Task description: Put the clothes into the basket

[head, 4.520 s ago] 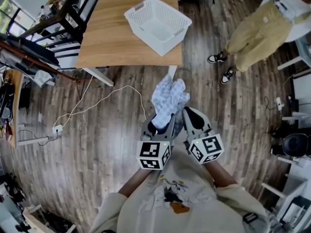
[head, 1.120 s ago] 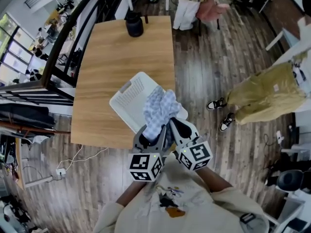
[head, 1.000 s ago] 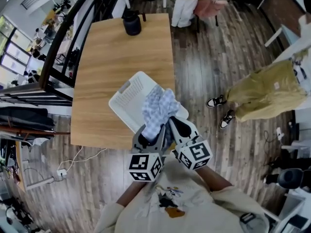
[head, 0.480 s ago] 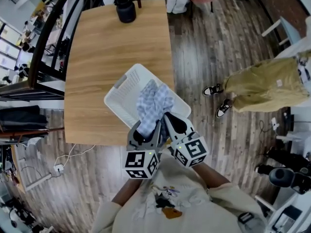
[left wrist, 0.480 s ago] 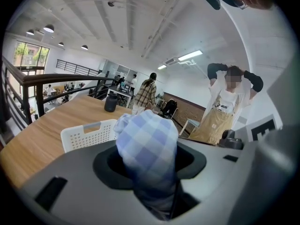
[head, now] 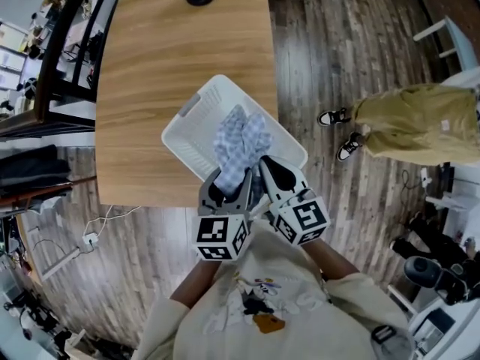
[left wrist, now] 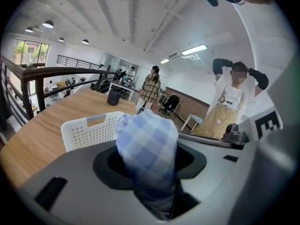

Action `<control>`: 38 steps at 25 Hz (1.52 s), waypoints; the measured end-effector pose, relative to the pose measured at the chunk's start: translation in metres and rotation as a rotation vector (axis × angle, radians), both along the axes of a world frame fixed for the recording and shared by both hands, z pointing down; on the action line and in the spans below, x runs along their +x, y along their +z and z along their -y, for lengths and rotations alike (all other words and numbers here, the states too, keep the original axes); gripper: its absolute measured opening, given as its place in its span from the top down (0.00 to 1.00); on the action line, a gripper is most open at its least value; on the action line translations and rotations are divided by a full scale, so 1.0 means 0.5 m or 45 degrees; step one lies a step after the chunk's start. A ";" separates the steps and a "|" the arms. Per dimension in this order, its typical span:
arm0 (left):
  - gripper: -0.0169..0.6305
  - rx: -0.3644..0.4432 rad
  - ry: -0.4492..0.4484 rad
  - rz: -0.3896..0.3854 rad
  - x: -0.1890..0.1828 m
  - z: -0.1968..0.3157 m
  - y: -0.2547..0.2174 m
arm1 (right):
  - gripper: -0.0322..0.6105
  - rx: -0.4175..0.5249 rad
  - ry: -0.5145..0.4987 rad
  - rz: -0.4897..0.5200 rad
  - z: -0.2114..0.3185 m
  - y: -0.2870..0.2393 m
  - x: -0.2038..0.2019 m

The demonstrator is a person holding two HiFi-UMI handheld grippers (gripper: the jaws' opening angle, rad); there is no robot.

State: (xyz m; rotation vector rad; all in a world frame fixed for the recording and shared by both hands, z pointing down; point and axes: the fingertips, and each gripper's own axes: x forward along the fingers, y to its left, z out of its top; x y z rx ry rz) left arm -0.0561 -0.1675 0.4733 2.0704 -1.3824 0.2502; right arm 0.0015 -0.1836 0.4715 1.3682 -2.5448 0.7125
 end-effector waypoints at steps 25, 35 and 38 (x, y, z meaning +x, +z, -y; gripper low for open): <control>0.66 -0.105 -0.125 -0.012 -0.056 0.031 0.086 | 0.91 -0.119 -0.049 -0.057 0.031 0.074 -0.038; 0.66 -0.129 -0.180 0.011 -0.054 0.041 0.095 | 0.91 -0.153 -0.061 -0.030 0.049 0.088 -0.028; 0.66 -0.140 -0.199 0.009 -0.041 0.045 0.094 | 0.91 -0.167 -0.062 -0.027 0.053 0.089 -0.011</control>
